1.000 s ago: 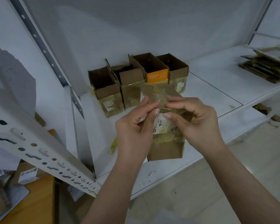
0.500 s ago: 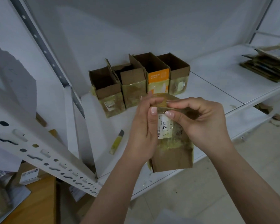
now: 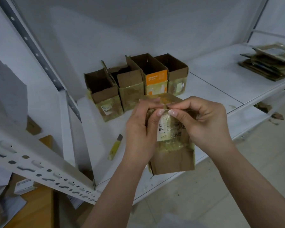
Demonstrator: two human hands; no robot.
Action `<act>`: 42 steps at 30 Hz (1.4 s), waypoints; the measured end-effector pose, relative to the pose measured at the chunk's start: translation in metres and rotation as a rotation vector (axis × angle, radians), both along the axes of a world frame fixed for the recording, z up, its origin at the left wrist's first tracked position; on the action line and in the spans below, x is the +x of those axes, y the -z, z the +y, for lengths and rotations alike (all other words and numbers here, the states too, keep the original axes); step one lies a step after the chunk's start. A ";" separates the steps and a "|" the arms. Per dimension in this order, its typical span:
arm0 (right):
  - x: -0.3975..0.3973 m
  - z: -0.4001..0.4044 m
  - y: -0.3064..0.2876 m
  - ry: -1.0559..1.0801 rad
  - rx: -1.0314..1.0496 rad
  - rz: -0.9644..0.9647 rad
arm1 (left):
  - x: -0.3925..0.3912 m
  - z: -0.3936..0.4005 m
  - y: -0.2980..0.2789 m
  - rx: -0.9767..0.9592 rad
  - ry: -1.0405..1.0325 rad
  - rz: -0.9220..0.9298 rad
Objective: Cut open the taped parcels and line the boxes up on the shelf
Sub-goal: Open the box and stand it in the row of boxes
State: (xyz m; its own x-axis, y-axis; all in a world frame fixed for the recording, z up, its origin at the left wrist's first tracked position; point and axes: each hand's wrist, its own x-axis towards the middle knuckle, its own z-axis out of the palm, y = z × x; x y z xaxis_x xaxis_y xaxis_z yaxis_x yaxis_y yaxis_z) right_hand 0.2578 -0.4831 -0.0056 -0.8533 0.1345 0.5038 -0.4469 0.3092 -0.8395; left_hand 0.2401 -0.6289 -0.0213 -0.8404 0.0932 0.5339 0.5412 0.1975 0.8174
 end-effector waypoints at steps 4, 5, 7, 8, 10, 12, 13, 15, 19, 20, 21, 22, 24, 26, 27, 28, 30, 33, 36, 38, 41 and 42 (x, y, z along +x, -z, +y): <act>-0.004 0.003 -0.002 -0.054 -0.030 -0.027 | -0.005 -0.004 0.000 0.028 -0.057 0.060; -0.005 0.005 -0.003 -0.058 -0.060 -0.035 | -0.005 -0.005 0.000 0.033 -0.067 0.064; -0.006 0.008 -0.004 -0.057 -0.117 -0.028 | -0.006 -0.007 -0.002 0.048 -0.076 0.061; -0.006 0.008 -0.003 -0.055 -0.145 -0.025 | -0.006 -0.007 -0.003 0.056 -0.082 0.062; -0.006 0.009 -0.002 -0.040 -0.184 -0.024 | -0.007 -0.009 -0.004 0.056 -0.099 0.070; -0.007 0.008 0.000 -0.009 -0.190 -0.001 | -0.007 -0.008 -0.004 0.039 -0.102 0.078; -0.008 0.008 0.001 0.008 -0.203 0.011 | -0.007 -0.007 -0.004 0.033 -0.100 0.082; -0.010 0.007 0.001 0.019 -0.216 0.029 | -0.007 -0.005 -0.005 0.038 -0.098 0.089; -0.012 0.014 0.002 -0.083 -0.222 -0.008 | -0.009 -0.008 -0.009 0.082 -0.106 0.037; -0.012 0.017 0.002 -0.115 -0.251 -0.009 | -0.009 -0.009 -0.010 0.097 -0.104 0.019; -0.014 0.019 0.002 -0.131 -0.281 -0.006 | -0.009 -0.010 -0.011 0.115 -0.096 0.007; -0.015 0.021 0.002 -0.125 -0.290 -0.001 | -0.008 -0.009 -0.012 0.130 -0.086 0.002; -0.018 0.019 0.004 -0.096 -0.223 0.001 | -0.006 -0.007 -0.014 0.143 -0.070 0.000; -0.020 0.014 0.008 -0.087 -0.126 0.003 | -0.005 -0.005 -0.015 0.155 -0.073 -0.013; -0.020 0.012 0.008 -0.097 -0.097 0.002 | -0.005 -0.004 -0.016 0.162 -0.077 -0.020; -0.020 0.011 0.009 -0.112 -0.080 0.001 | -0.004 -0.004 -0.015 0.164 -0.080 -0.028; -0.019 0.012 0.007 -0.120 -0.005 0.023 | -0.003 -0.004 -0.015 0.157 -0.085 -0.040; -0.019 0.015 0.005 -0.030 0.227 0.100 | -0.001 -0.003 -0.013 0.111 -0.109 -0.030; -0.020 0.015 0.011 0.063 0.317 0.149 | -0.001 0.000 -0.012 0.044 -0.122 0.004; -0.019 0.017 0.015 0.070 0.295 0.162 | -0.001 0.001 -0.011 0.027 -0.120 0.006; -0.018 0.024 0.015 -0.081 0.143 0.124 | -0.003 -0.001 -0.010 0.023 -0.111 -0.001; -0.018 0.025 0.014 -0.123 0.114 0.133 | -0.004 -0.001 -0.010 0.019 -0.095 0.009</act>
State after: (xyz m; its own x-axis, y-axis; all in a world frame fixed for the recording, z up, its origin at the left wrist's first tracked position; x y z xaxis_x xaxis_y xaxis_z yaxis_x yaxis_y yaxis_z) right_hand 0.2400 -0.4584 -0.0194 -0.7845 -0.0309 0.6193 -0.5919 0.3350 -0.7331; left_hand 0.2363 -0.6297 -0.0113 -0.8403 0.0029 0.5421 0.5278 0.2329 0.8168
